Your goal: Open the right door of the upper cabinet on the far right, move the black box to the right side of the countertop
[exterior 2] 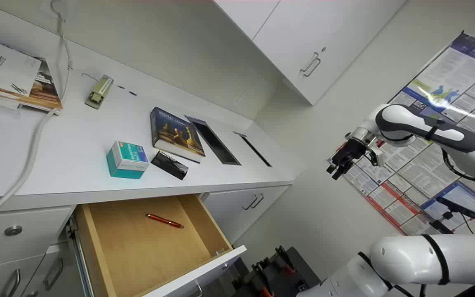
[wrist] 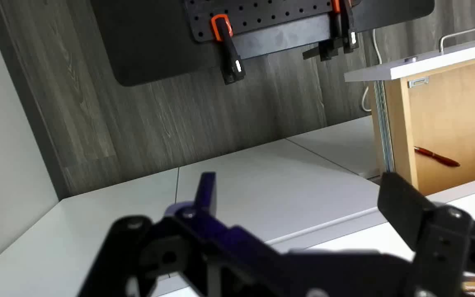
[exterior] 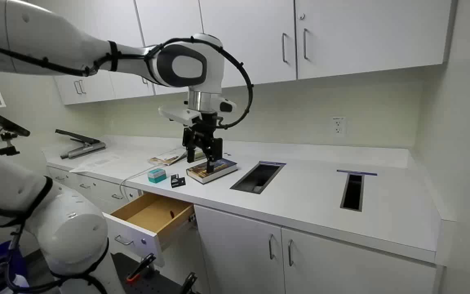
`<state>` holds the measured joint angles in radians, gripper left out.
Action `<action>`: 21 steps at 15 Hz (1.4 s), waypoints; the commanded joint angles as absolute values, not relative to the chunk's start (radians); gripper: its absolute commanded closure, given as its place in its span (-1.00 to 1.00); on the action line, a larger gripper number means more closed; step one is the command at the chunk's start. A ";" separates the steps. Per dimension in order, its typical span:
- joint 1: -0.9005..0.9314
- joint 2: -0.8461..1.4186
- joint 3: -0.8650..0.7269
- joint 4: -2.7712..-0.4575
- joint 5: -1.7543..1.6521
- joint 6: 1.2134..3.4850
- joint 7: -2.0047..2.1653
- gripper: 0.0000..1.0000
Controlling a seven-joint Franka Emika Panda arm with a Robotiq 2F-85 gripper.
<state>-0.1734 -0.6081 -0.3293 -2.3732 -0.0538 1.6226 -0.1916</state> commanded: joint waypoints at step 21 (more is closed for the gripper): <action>-0.137 -0.563 -0.364 -1.949 0.081 2.008 -0.331 -1.00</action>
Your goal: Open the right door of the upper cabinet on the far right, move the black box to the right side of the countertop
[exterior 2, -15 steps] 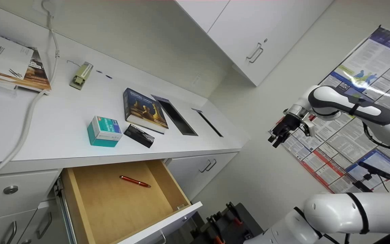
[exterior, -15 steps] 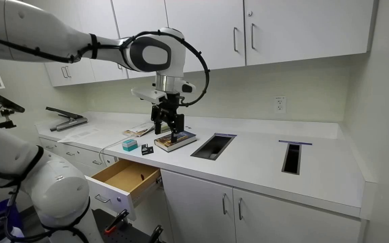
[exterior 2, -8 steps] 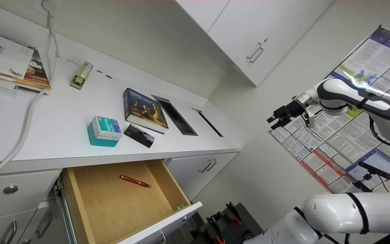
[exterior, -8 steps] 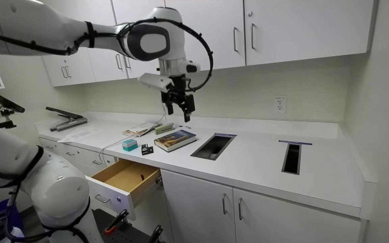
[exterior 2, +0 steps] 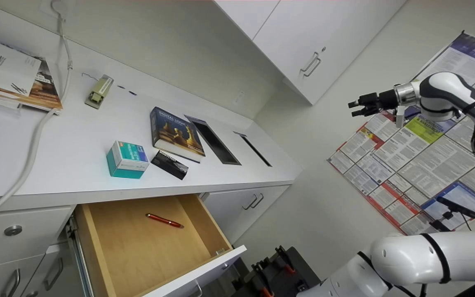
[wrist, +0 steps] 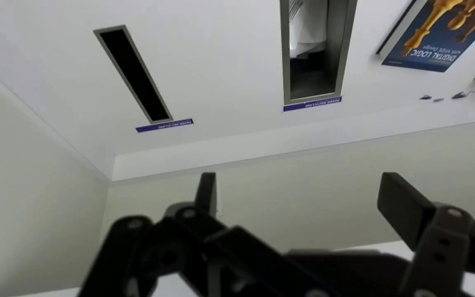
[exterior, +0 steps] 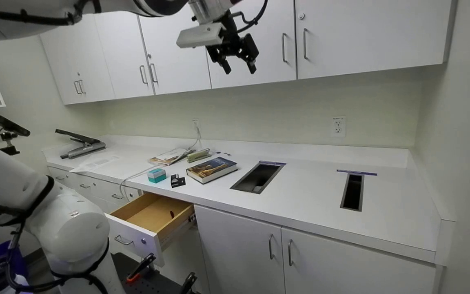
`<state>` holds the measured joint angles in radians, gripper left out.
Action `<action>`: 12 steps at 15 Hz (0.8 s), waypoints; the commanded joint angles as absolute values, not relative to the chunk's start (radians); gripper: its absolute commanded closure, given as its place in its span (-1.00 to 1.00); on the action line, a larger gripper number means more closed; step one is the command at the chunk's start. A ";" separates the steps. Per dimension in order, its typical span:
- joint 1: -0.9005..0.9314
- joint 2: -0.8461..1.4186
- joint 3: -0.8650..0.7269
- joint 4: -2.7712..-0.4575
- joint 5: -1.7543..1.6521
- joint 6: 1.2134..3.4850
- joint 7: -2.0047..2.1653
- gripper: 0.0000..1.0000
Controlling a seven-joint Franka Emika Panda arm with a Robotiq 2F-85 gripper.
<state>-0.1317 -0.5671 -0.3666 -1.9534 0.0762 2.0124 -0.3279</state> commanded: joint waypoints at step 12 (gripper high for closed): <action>0.019 -0.361 -0.477 -1.837 0.259 2.476 -0.554 -1.00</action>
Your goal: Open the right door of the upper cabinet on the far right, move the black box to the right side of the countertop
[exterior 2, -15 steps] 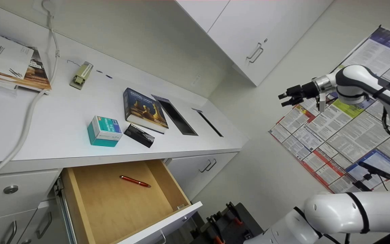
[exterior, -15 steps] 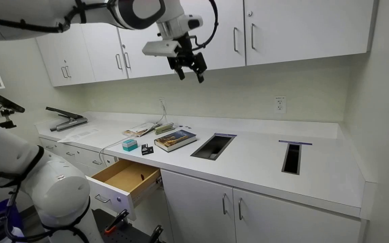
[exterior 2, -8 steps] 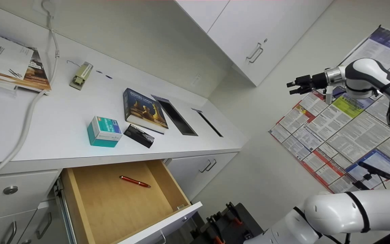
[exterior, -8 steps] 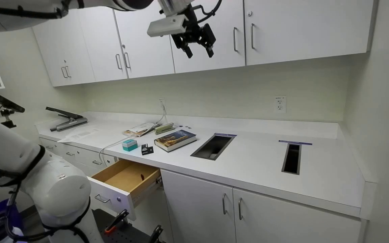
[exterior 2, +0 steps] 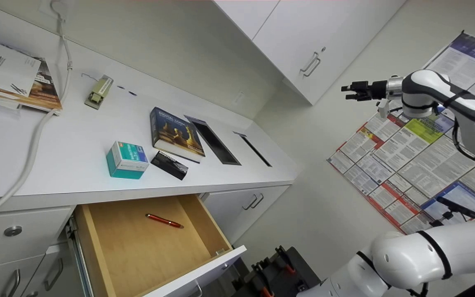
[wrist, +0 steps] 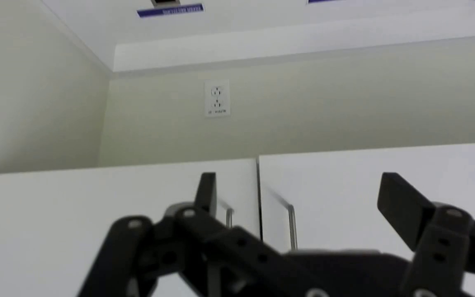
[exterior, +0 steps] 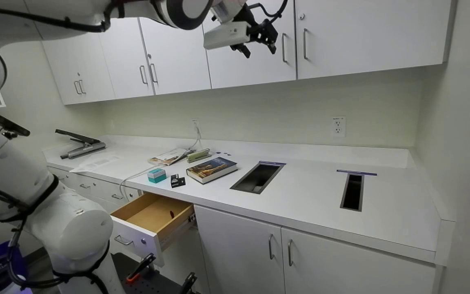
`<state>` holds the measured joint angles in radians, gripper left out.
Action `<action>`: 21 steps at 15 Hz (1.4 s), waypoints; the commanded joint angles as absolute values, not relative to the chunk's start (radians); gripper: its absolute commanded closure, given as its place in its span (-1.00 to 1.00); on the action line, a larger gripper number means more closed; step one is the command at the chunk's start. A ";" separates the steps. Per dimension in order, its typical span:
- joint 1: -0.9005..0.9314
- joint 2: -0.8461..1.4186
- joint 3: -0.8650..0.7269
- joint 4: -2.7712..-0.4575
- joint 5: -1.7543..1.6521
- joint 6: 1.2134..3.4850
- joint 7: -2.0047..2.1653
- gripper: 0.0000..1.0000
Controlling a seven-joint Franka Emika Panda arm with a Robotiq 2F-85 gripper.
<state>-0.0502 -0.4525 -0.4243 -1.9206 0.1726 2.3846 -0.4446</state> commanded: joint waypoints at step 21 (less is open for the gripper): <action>0.146 -0.078 -0.624 -1.580 0.811 2.593 -0.938 -1.00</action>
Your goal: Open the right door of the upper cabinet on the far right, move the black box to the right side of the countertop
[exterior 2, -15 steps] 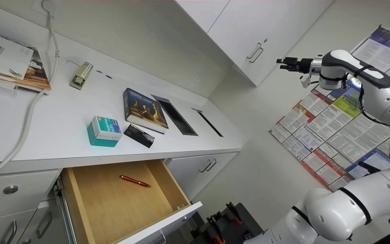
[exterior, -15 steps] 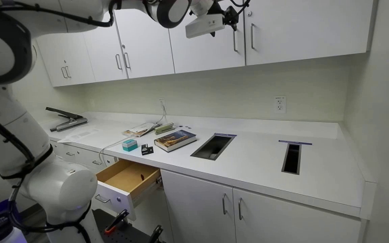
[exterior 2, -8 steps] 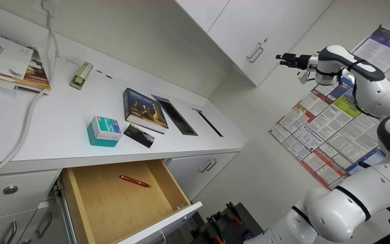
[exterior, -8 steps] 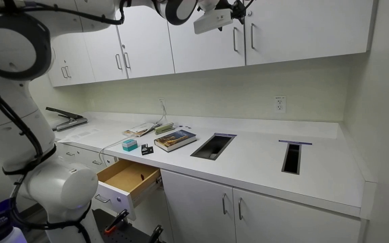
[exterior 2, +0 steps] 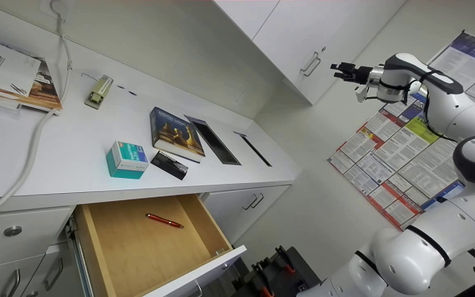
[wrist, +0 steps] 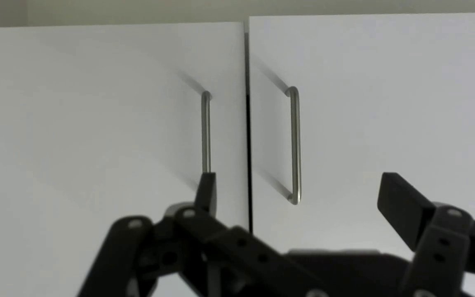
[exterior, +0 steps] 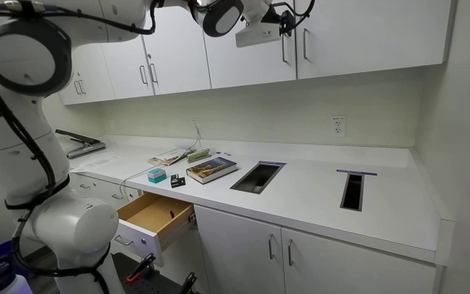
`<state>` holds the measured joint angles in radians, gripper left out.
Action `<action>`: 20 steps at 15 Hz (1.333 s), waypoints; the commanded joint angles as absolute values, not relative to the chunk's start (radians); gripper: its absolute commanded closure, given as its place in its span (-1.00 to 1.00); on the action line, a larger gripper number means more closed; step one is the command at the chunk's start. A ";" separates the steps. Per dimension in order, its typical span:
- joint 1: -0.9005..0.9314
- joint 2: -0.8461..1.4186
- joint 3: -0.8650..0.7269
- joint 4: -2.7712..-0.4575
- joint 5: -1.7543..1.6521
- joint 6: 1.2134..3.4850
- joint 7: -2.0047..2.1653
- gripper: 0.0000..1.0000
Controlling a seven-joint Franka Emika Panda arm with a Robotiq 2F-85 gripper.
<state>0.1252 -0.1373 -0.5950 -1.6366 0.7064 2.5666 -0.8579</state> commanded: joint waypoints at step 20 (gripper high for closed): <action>-0.195 0.354 -0.430 -1.117 1.056 2.562 -0.994 -1.00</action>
